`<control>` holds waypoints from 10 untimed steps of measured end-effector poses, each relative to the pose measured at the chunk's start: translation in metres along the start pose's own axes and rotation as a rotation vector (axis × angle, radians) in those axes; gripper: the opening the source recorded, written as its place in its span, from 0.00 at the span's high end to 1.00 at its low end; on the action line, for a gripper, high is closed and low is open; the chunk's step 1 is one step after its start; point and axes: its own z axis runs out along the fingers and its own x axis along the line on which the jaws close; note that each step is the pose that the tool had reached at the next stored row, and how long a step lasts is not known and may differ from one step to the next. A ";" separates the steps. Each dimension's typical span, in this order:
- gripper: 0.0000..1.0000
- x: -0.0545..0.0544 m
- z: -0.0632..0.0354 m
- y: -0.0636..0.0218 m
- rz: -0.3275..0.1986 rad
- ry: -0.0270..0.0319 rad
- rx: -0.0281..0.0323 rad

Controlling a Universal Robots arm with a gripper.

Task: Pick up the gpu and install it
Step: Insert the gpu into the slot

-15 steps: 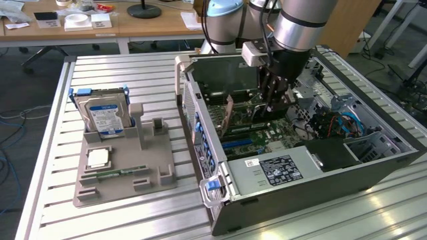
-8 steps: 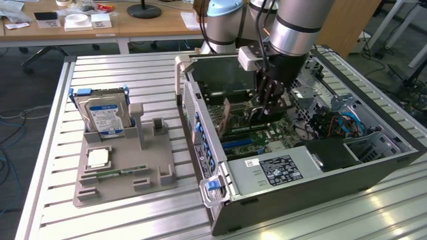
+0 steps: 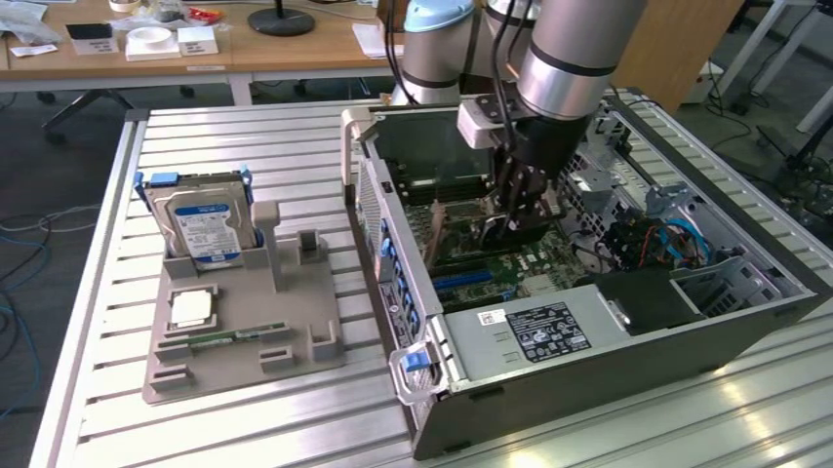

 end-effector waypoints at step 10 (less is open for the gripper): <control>0.73 0.000 0.0031 0.0011 -0.001 -0.0005 0.0004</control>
